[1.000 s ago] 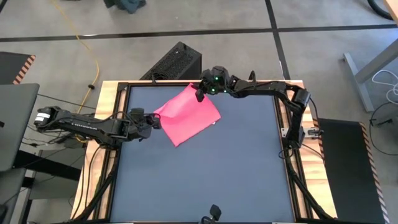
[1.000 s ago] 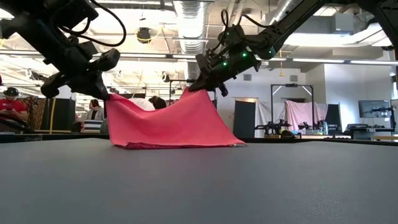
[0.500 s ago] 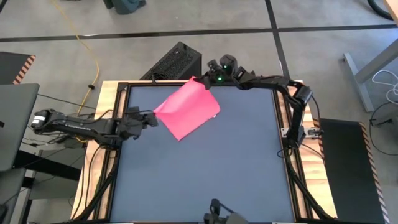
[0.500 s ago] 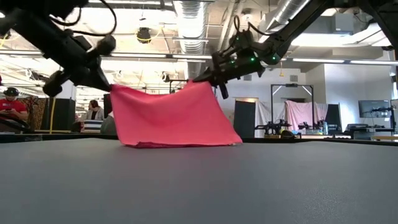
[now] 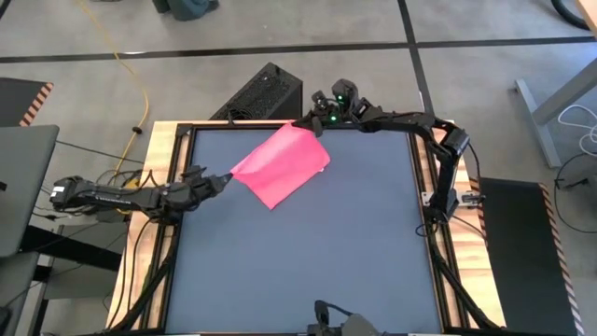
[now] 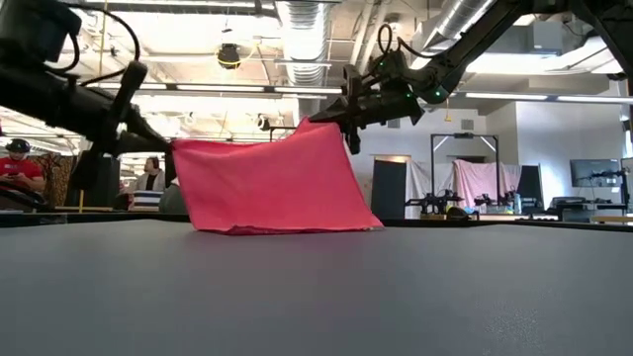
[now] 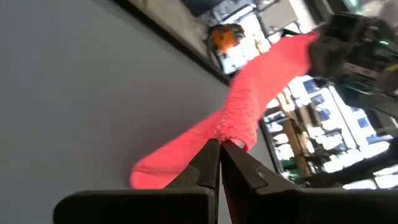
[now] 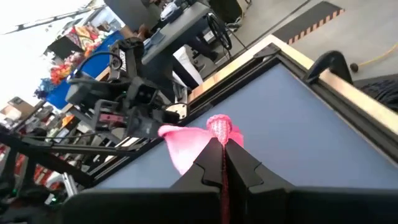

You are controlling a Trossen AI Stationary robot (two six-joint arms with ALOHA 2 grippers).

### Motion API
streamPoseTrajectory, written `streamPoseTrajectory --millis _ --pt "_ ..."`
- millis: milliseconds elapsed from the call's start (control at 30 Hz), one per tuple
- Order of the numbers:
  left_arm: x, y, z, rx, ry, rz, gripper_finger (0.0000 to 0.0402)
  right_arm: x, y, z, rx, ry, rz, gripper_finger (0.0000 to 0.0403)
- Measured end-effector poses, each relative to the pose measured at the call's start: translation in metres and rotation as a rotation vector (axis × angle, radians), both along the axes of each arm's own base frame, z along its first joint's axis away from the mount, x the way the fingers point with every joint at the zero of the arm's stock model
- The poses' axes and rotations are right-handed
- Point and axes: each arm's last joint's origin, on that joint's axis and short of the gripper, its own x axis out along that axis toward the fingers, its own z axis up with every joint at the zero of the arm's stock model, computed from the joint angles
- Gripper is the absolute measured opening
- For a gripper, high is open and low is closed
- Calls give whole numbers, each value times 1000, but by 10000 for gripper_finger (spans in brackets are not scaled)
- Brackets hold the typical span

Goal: Roll towel
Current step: Fold the pink towel

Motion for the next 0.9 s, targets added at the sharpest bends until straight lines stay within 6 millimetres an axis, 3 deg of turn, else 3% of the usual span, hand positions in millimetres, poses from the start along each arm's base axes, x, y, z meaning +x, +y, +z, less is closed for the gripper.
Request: streamPoseTrajectory --millis 367,600,767,900 --pt "2 -2 11 48 -17 -43 0 0 -3 17 -89 -151 19 23" --pt "3 0 34 130 5 -2 0 -10 -16 4 30 -24 -108 23" --pt "4 -2 42 136 -9 -57 0 4 4 3 8 -12 -35 23" --pt "5 -6 62 153 -62 -128 0 11 29 20 6 -37 25 23"
